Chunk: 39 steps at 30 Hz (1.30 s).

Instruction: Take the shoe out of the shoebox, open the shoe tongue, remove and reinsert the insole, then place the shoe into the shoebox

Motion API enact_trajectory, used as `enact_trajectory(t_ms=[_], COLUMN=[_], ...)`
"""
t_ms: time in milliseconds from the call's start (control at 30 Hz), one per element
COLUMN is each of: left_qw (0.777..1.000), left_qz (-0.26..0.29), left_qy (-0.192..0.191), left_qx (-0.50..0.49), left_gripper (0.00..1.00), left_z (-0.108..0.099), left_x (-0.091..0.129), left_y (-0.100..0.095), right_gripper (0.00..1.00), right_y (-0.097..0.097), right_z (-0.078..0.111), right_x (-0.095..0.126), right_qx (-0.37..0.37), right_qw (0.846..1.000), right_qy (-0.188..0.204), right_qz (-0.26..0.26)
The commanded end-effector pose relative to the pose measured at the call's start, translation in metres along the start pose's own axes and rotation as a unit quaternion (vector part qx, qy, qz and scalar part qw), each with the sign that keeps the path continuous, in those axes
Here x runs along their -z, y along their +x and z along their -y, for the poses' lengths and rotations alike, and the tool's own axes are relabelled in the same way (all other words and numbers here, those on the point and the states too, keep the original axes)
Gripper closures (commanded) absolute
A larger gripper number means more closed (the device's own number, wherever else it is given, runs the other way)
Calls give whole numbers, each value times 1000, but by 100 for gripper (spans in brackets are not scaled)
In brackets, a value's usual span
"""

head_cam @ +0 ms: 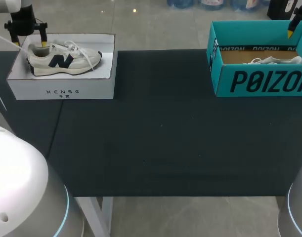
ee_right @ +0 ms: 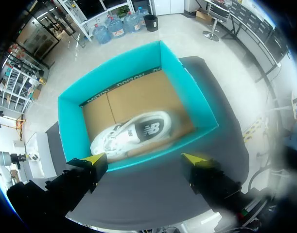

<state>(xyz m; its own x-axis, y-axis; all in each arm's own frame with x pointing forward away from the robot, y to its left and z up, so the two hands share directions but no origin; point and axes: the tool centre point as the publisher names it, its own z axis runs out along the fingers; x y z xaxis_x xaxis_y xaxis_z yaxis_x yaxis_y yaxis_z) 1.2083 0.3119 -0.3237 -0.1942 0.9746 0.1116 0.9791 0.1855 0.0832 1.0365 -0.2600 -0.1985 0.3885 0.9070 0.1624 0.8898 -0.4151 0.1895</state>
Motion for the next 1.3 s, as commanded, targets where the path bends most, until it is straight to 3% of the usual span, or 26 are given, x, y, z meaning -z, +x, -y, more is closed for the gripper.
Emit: enact_trajectory(t_ms=[33,933,1100,1300], left_qw=[1000,1000,1000,1000], left_qz=[1,13,17,21], left_qy=[11,11,8,5], left_qx=[1,-6,-5,-7], left_gripper=[0,0,52,59], left_z=[-5,-10,-11,-12], left_x=[-7,-26,-28,-29], left_y=[3,2,2,-3], right_gripper=[0,0,0,0], right_y=[0,0,0,0], right_z=[0,0,0,0], right_x=[0,0,0,0], right_qx=[0,0,0,0], right_qw=[1000,1000,1000,1000], right_qy=[0,0,0,0], right_qz=[1,1,1,1])
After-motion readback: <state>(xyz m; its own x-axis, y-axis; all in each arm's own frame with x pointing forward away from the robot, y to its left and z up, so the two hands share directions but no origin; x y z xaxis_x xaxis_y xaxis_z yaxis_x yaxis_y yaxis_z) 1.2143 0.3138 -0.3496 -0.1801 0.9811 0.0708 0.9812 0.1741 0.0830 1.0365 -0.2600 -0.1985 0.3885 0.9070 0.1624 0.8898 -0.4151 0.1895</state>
